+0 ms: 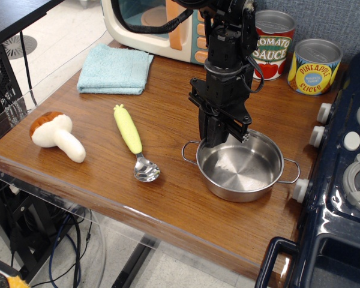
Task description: Move the silver pot to the right of the cloth.
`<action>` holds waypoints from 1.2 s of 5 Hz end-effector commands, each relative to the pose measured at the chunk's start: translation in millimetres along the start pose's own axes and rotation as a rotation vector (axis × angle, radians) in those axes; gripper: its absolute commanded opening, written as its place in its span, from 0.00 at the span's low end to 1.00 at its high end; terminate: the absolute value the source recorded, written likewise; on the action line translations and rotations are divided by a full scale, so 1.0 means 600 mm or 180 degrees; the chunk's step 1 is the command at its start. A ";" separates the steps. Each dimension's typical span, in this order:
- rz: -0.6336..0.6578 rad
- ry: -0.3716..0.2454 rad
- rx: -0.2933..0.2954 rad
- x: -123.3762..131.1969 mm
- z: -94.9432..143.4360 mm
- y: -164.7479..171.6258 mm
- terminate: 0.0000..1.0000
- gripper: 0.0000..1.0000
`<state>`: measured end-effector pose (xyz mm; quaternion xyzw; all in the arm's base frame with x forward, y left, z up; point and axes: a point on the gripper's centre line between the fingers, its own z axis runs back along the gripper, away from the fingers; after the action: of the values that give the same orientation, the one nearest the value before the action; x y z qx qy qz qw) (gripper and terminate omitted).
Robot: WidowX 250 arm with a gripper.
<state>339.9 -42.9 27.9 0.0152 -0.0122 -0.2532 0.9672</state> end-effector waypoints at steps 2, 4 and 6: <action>0.0436 -0.0608 -0.0353 -0.031 0.111 0.077 0.00 0.00; 0.0788 -0.0741 -0.0506 -0.038 0.152 0.138 0.00 0.00; 0.1259 -0.0581 -0.0482 -0.020 0.139 0.223 0.00 0.00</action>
<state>401.6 65.5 94.0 -0.0929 -0.0516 -0.0616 0.9924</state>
